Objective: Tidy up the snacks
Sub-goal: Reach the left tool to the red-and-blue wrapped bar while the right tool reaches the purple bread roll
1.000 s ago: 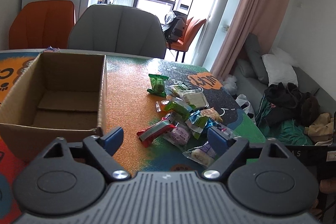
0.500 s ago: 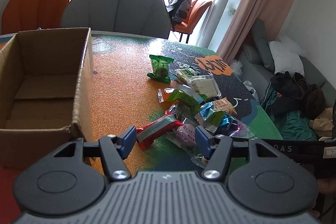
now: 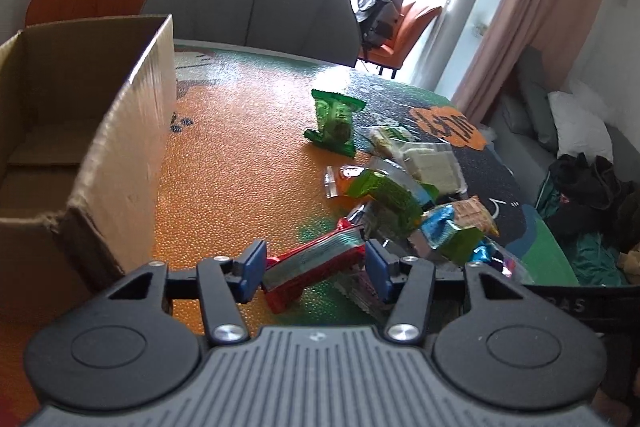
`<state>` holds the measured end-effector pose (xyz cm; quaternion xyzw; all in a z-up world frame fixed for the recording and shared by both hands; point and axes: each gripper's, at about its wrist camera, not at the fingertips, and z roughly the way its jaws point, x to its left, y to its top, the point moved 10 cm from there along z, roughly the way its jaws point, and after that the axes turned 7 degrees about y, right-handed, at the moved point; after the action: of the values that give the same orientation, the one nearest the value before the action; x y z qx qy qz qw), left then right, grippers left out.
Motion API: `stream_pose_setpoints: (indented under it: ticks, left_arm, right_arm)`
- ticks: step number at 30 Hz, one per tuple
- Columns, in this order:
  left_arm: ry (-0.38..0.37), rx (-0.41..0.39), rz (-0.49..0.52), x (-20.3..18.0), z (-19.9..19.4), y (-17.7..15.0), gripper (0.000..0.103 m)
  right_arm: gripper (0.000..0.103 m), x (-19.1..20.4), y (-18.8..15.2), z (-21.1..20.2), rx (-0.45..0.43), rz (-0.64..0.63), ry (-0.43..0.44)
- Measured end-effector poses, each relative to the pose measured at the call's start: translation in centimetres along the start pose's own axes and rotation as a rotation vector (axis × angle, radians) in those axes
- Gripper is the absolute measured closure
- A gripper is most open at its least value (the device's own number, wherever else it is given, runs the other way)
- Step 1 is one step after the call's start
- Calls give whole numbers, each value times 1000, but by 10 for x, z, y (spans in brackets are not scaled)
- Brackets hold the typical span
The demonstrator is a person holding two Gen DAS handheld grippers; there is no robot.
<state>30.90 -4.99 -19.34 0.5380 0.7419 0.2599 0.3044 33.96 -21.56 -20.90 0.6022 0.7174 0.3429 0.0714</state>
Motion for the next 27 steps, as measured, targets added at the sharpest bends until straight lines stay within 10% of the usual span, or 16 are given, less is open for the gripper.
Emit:
stream_pose_setpoints:
  ticks: [11,16,27]
  left_arm:
    - [10,18,28,-2,11,-7,50]
    - [-15,37,33,-8,9,-12,80]
    - [-38,88,51,-11,-11,-28,80]
  right_arm:
    - [24,-16,1,-4,-15,-5,-24]
    - [32,-16,-2,-7,-15,-21,-36]
    - [32,-25,-12,-16,-17,-51,-76]
